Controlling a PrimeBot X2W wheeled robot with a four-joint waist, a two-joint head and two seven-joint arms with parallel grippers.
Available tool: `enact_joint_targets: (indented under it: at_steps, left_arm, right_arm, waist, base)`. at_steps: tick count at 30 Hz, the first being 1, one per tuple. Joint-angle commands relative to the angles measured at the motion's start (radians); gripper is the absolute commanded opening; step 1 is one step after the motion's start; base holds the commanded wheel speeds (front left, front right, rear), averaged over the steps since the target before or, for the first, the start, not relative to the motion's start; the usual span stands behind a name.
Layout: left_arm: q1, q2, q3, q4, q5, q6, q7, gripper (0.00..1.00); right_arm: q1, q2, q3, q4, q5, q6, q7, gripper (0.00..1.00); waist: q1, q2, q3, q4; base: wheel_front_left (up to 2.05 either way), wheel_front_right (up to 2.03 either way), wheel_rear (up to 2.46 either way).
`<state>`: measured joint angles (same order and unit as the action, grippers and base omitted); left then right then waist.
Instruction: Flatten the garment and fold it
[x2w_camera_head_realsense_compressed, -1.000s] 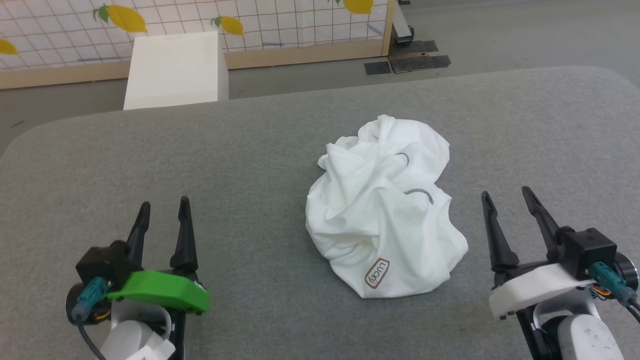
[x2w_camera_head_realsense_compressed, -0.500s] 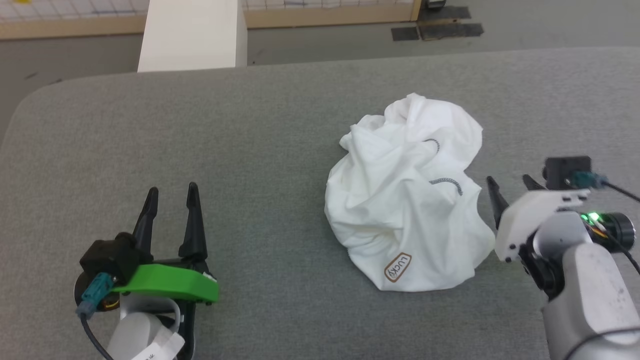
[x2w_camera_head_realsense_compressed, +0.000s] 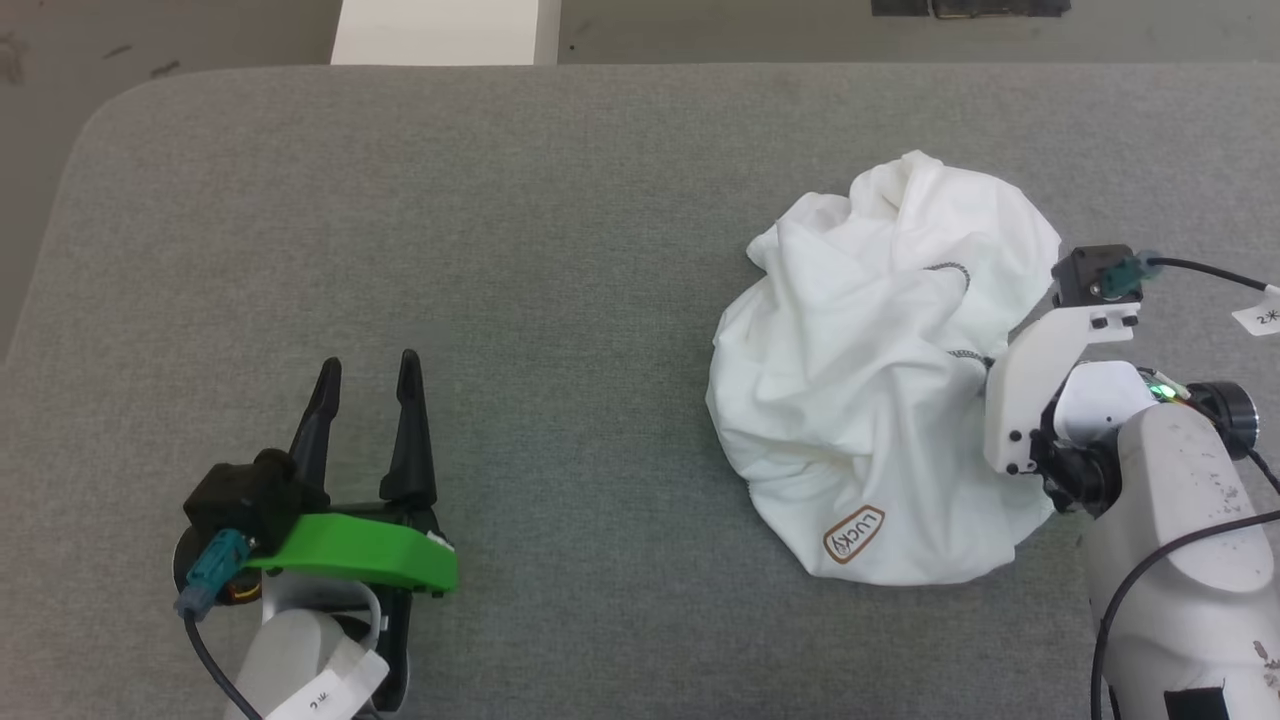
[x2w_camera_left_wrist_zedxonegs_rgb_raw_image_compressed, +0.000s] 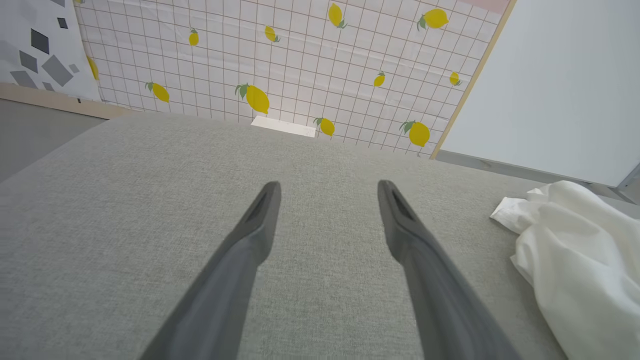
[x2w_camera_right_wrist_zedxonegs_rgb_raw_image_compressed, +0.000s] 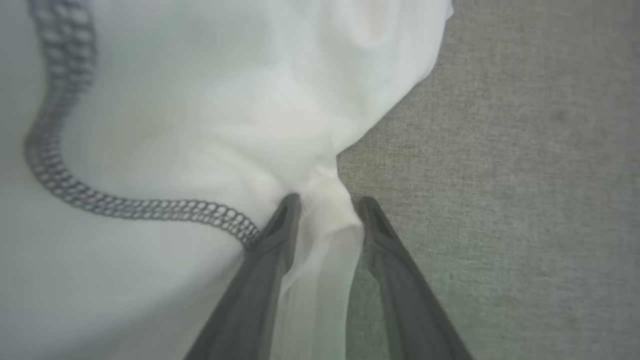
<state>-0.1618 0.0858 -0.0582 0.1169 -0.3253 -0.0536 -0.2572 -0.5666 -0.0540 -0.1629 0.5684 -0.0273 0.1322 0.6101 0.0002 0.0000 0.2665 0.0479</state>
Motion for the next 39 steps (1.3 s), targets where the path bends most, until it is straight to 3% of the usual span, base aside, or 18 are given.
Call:
enact_joint_targets:
  at_steps: [1, 5, 9, 14, 16, 19, 23, 28, 29, 30, 39]
  left_arm:
    - [-0.008, -0.007, 0.005, 0.007, 0.012, -0.01, -0.004, 1.0]
    - [0.006, -0.011, 0.014, 0.031, 0.02, -0.022, -0.005, 1.0]
    - [0.023, -0.013, 0.022, 0.047, 0.027, -0.029, -0.005, 1.0]
    - [0.039, -0.014, 0.03, 0.051, 0.032, -0.032, -0.005, 1.0]
    - [0.04, -0.014, 0.03, 0.051, 0.034, -0.033, -0.005, 1.0]
    - [0.039, -0.015, 0.029, 0.053, 0.034, -0.035, -0.005, 1.0]
    - [0.034, -0.017, 0.026, 0.056, 0.032, -0.038, -0.005, 1.0]
    - [0.034, -0.021, 0.022, 0.06, 0.03, -0.04, -0.005, 1.0]
    - [0.035, -0.022, 0.021, 0.061, 0.03, -0.04, -0.005, 1.0]
    - [0.036, -0.022, 0.022, 0.061, 0.03, -0.04, -0.005, 1.0]
    - [0.044, -0.019, 0.017, 0.058, 0.043, -0.043, -0.005, 1.0]
  right_arm:
    - [0.026, 0.004, -0.008, -0.001, 0.008, -0.002, -0.021, 0.0]
    - [0.057, 0.004, -0.013, -0.108, 0.047, -0.002, -0.138, 0.0]
    - [0.109, 0.004, 0.1, -0.314, 0.118, -0.002, -0.213, 0.0]
    - [0.211, 0.004, 0.41, -0.645, 0.174, -0.002, -0.185, 0.0]
    - [0.253, 0.004, 0.551, -0.712, 0.182, -0.002, -0.143, 0.0]
    - [0.308, -0.01, 0.721, -0.712, 0.205, -0.002, -0.075, 0.0]
    - [0.363, -0.065, 0.87, -0.606, 0.258, -0.002, 0.016, 0.0]
    - [0.399, -0.098, 0.89, -0.49, 0.292, -0.002, 0.054, 0.0]
    - [0.406, -0.092, 0.867, -0.486, 0.294, -0.002, 0.033, 0.87]
    - [0.412, -0.086, 0.843, -0.488, 0.294, -0.002, 0.014, 1.0]
    - [0.454, -0.013, 0.453, -0.678, 0.178, -0.002, -0.316, 1.0]
  waist:
    - [-0.0002, 0.0, -0.02, 0.003]
    - [-0.0002, 0.0, -0.065, 0.001]
    - [-0.0002, 0.0, -0.112, -0.008]
    - [-0.0002, 0.0, -0.144, -0.023]
    - [-0.0002, 0.0, -0.148, -0.025]
    - [-0.0002, 0.0, -0.153, -0.024]
    - [-0.0002, 0.0, -0.154, -0.016]
    - [-0.0002, 0.0, -0.151, -0.005]
    - [-0.0002, 0.0, -0.15, -0.003]
    - [-0.0002, 0.0, -0.15, -0.003]
    - [-0.0002, 0.0, -0.157, -0.044]
  base:
    - [0.0, 0.0, 0.0]
    - [0.0, 0.0, 0.0]
    - [0.0, 0.0, 0.0]
    - [0.0, 0.0, 0.0]
    - [0.0, 0.0, 0.0]
    - [0.0, 0.0, 0.0]
    - [0.0, 0.0, 0.0]
    - [0.0, 0.0, 0.0]
    - [0.0, 0.0, 0.0]
    - [0.0, 0.0, 0.0]
    - [0.0, 0.0, 0.0]
